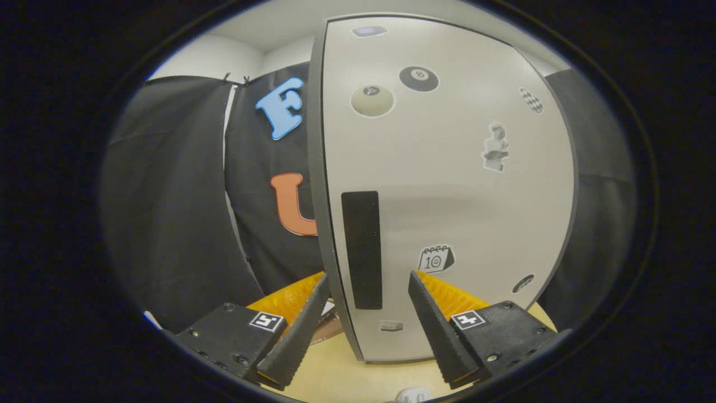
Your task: Open the shoe cabinet door, grab the shoes and put them into the shoe cabinet, then close the shoe cabinet door.
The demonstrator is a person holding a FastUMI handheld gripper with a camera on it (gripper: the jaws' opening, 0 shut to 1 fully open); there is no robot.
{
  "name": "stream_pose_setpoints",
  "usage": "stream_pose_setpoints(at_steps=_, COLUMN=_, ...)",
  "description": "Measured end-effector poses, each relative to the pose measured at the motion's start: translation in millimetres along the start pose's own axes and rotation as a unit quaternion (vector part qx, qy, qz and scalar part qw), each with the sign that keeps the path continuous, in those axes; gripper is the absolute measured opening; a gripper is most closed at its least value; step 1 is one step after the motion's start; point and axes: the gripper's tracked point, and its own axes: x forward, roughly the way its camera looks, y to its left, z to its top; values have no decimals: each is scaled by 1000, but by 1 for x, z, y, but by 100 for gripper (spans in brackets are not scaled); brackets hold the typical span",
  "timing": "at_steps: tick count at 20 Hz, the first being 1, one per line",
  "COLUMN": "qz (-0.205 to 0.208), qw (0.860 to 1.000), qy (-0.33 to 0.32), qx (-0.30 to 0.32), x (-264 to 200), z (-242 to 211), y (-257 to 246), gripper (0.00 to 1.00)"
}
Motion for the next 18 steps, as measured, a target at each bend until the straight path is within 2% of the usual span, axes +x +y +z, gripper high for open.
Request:
stream_pose_setpoints(at_steps=3, qz=-12, qw=1000, qy=-8, qx=-4, x=16, z=6, y=0, gripper=86)
stream_pose_setpoints(at_steps=6, qz=-10, qw=1000, qy=-7, qx=-9, x=25, z=5, y=5, gripper=74)
stream_pose_setpoints(at_steps=8, qz=-24, qw=1000, qy=-9, qx=-9, x=27, z=7, y=2, gripper=69)
stream_pose_setpoints(at_steps=10, qz=-44, qw=999, qy=-12, qx=-11, x=29, z=6, y=-4, gripper=59)
stream_pose_setpoints(at_steps=12, qz=-46, qw=999, qy=-14, qx=-4, x=29, z=5, y=-1, gripper=42)
stream_pose_setpoints(at_steps=15, qz=-61, qw=998, qy=-11, qx=-12, x=28, z=4, y=-5, gripper=38)
stream_pose_setpoints(at_steps=18, qz=-48, qw=999, qy=-1, qx=-9, x=26, z=3, y=-4, gripper=34)
